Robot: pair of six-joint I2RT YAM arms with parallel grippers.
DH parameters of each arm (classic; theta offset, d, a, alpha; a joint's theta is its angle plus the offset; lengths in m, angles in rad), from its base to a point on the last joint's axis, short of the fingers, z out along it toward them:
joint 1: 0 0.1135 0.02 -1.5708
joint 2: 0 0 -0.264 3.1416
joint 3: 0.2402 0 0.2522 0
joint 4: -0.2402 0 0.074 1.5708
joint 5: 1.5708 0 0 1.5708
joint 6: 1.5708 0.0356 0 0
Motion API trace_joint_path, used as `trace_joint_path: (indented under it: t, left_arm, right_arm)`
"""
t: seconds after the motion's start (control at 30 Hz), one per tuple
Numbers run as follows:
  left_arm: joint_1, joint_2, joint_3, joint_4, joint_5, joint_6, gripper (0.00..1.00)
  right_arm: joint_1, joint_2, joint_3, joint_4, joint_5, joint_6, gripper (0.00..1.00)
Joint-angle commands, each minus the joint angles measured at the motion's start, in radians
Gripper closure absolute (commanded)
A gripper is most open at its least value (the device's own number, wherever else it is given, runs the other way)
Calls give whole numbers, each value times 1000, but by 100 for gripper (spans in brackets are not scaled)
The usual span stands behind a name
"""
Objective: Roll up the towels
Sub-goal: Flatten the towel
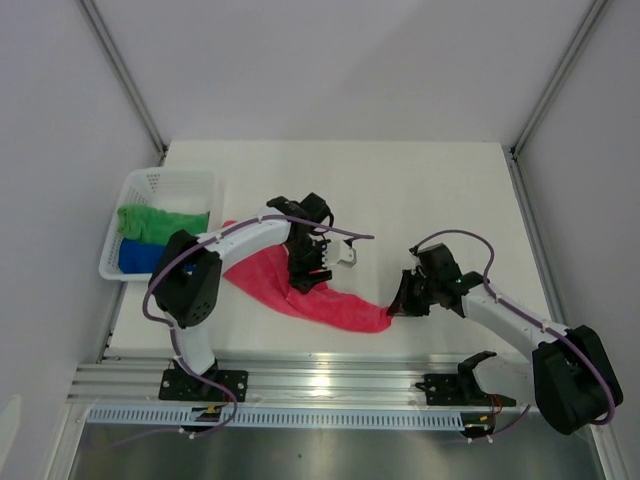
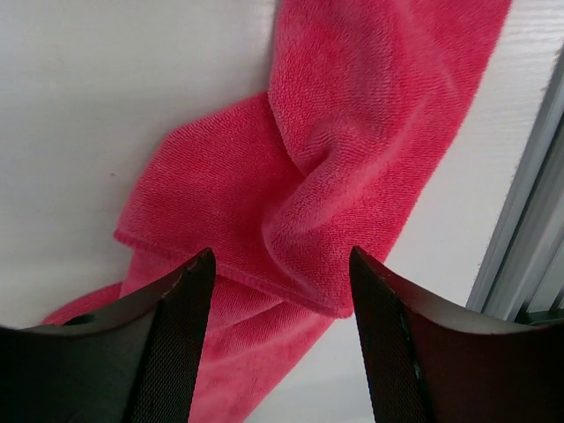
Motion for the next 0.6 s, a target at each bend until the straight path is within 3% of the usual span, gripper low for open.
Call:
trace_joint_path:
  t: [0.0,0.2,0.33,0.37,0.43,0.57]
  left_arm:
    - [-6,50,-3,-1,-43,-26,35]
    - [-8,83,-14,-21,-34,-58,39]
    - [-8,86,-9,-24,-26,-72,67]
    - [-8,82,-1,-33,-20,-73,81]
    - [-8,74,-1,-42,-6,-81,99]
    - [-5,25,5,-55,18,-102,100]
  right_arm:
    - [3,-27,-10,33,14,8,100]
    - [3,-43,-13,22,29,-5,100]
    - [4,-47,-28,34,25,1,100]
    - [4,-47,-31,33,25,3,100]
    - [3,-50,-31,26,29,-3,100]
    - [1,-60,-25,14,32,-12,100]
